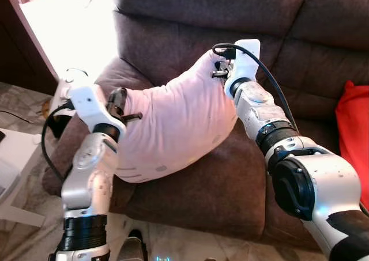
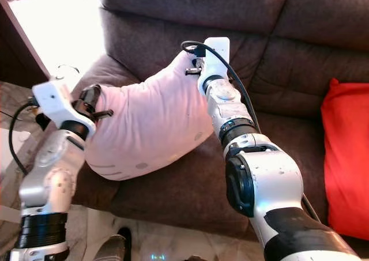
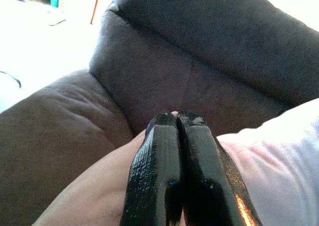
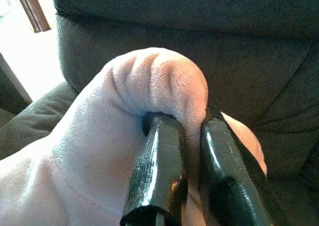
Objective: Move the pillow to the sofa from floor
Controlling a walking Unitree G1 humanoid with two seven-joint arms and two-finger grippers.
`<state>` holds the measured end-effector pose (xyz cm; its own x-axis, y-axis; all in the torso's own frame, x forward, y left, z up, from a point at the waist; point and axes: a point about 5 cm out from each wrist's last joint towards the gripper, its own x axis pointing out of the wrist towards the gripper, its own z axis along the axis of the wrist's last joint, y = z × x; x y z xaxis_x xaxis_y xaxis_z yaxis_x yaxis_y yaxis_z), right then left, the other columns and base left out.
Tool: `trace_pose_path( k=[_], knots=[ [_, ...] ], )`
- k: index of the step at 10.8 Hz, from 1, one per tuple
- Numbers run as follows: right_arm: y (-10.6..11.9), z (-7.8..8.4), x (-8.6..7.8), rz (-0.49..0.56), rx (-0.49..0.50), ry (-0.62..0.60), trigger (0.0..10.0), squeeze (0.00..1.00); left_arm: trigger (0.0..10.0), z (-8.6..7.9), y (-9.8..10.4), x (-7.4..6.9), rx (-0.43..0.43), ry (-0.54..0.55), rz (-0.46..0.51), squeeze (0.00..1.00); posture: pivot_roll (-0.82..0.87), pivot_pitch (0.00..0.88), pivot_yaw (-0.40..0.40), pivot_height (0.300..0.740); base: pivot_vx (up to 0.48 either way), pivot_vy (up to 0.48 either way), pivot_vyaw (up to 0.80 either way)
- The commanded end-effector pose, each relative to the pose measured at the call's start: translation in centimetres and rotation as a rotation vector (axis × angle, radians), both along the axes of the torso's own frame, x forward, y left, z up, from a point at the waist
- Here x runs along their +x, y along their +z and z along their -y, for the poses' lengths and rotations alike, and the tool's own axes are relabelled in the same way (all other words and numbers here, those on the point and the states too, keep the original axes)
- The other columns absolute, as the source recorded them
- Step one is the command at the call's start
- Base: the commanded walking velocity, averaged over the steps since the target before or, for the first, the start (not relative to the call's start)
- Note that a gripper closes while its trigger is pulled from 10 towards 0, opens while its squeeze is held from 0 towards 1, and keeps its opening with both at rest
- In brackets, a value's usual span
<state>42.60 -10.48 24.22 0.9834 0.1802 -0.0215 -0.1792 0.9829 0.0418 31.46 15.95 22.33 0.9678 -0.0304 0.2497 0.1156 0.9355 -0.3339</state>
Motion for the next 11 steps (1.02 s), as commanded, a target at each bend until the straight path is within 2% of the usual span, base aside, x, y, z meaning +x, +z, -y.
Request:
trace_pose_path(
  k=[1, 2, 3, 4, 6, 7, 8, 9, 10, 11],
  knots=[
    [1.5, -2.1, 0.0, 0.024, 0.014, 0.074, 10.0, 0.0, 10.0, 1.7, 2.4, -0.9, -0.028, -0.091, 0.101, 0.0, 0.24, 0.231, -0.123, 0.74, 0.0, 0.0, 0.0],
    [0.5, -3.9, -0.4, -0.012, -0.006, 0.141, 10.0, 0.0, 10.0, 2.5, 2.4, -1.5, -0.021, -0.131, 0.092, 0.0, 0.26, 0.239, -0.125, 0.74, 0.0, 0.0, 0.0],
    [-1.1, -5.2, -0.9, -0.055, -0.01, 0.182, 10.0, 0.0, 10.0, 2.7, 1.9, -1.7, -0.002, -0.128, 0.067, 0.0, 0.27, 0.242, -0.124, 0.74, 0.0, 0.0, 0.0],
    [-2.4, -5.7, -1.3, -0.082, -0.024, 0.197, 10.0, 0.0, 10.0, 2.5, 1.5, -1.7, -0.002, -0.117, 0.044, 0.0, 0.28, 0.248, -0.126, 0.74, 0.0, 0.0, 0.0],
    [-4.8, -5.7, -1.8, -0.141, -0.023, 0.203, 10.0, 0.0, 10.0, 1.8, 1.3, -1.9, 0.014, -0.09, 0.007, 0.0, 0.29, 0.257, -0.127, 0.74, 0.0, 0.0, 0.0],
    [-5.5, -5.5, -2.0, -0.156, -0.022, 0.197, 10.0, 0.0, 10.0, 1.3, 1.1, -1.7, 0.011, -0.041, -0.02, 0.0, 0.29, 0.26, -0.126, 0.74, 0.0, 0.0, 0.0],
    [-5.7, -5.1, -2.0, -0.158, 0.017, 0.175, 10.0, 0.0, 10.0, 1.0, 1.0, -1.5, -0.038, 0.021, -0.049, 0.0, 0.29, 0.252, -0.12, 0.74, 0.0, 0.0, 0.0],
    [-5.3, -4.5, -1.7, -0.149, 0.027, 0.142, 10.0, 0.0, 10.0, 1.5, 1.0, -1.4, -0.03, -0.015, -0.057, 0.0, 0.28, 0.249, -0.119, 0.74, 0.0, 0.0, 0.0],
    [-4.8, -3.8, -1.4, -0.14, 0.018, 0.11, 10.0, 0.0, 10.0, 2.9, 1.6, -1.8, -0.018, -0.139, -0.028, 0.0, 0.29, 0.244, -0.117, 0.74, 0.0, 0.0, 0.0],
    [-3.8, -3.5, -1.1, -0.121, 0.031, 0.096, 10.0, 0.0, 10.0, 4.9, 2.4, -2.8, 0.008, -0.321, 0.017, 0.0, 0.29, 0.236, -0.117, 0.74, 0.0, 0.0, 0.0]
  ],
)
